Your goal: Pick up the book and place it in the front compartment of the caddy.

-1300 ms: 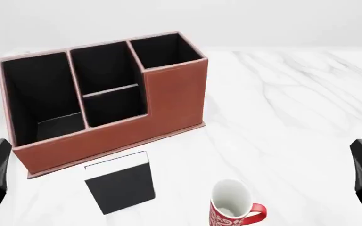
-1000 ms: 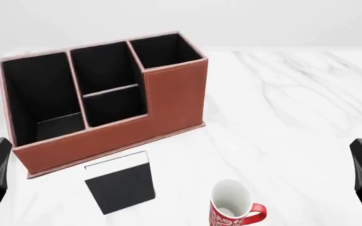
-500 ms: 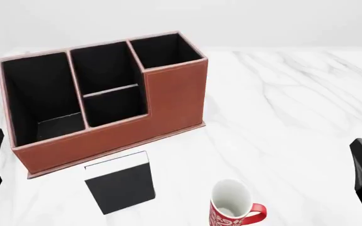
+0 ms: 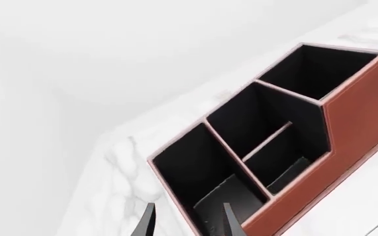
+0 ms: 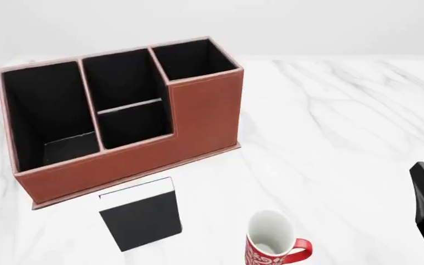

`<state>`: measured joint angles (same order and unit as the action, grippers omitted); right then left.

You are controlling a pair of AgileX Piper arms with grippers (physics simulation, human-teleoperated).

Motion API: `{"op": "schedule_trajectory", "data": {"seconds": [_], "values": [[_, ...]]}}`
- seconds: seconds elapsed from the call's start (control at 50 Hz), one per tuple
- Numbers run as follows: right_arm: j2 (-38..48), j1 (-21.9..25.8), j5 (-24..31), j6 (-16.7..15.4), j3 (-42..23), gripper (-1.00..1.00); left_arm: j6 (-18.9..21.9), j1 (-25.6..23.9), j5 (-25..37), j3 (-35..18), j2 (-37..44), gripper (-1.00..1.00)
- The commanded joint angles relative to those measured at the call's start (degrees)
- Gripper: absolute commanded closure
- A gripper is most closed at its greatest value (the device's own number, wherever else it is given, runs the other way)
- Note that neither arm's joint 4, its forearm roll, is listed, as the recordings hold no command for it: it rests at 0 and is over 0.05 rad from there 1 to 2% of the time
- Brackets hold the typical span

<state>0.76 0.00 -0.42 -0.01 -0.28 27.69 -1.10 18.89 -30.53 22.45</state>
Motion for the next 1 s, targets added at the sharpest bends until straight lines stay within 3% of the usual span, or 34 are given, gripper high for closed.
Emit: {"op": "schedule_trajectory", "data": {"seconds": [0.02,0.4,0.42,0.54,0.58,0.7,0.84,0.86,0.96,0.98,1.0], "values": [[-0.17,0.01,0.11,0.00,0.05,-1.00,4.60,-4.26,7.49,-9.11,8.94,-1.00],[-0.19,0.02,0.14,0.00,0.04,-1.00,17.16,-9.27,21.42,-19.03,18.19,-1.00],[-0.20,0.00,0.14,0.01,0.04,-1.00,20.48,-9.01,23.27,-19.34,18.91,-1.00],[-0.19,0.00,0.14,0.03,0.04,-1.00,23.94,-10.86,26.45,-20.03,20.88,-1.00],[-0.19,0.02,0.14,0.00,0.04,-1.00,27.04,-10.57,28.14,-20.32,21.48,-1.00],[-0.19,0.02,0.14,-0.01,0.04,-1.00,27.42,-11.66,32.06,-24.34,24.12,-1.00],[-0.19,0.00,0.14,0.00,0.04,-1.00,27.28,-11.96,32.68,-25.22,24.53,-1.00],[-0.20,0.01,0.14,0.00,0.04,-1.00,28.86,-12.89,38.70,-31.78,28.52,-1.00],[-0.20,0.01,0.14,0.00,0.04,-1.00,28.86,-12.89,38.80,-31.92,28.58,-1.00],[-0.19,0.01,0.14,0.00,0.04,-1.00,28.95,-14.00,43.24,-34.76,32.49,-1.00],[-0.19,0.01,0.14,0.00,0.04,-1.00,28.94,-14.01,43.29,-34.85,32.53,-1.00]]}}
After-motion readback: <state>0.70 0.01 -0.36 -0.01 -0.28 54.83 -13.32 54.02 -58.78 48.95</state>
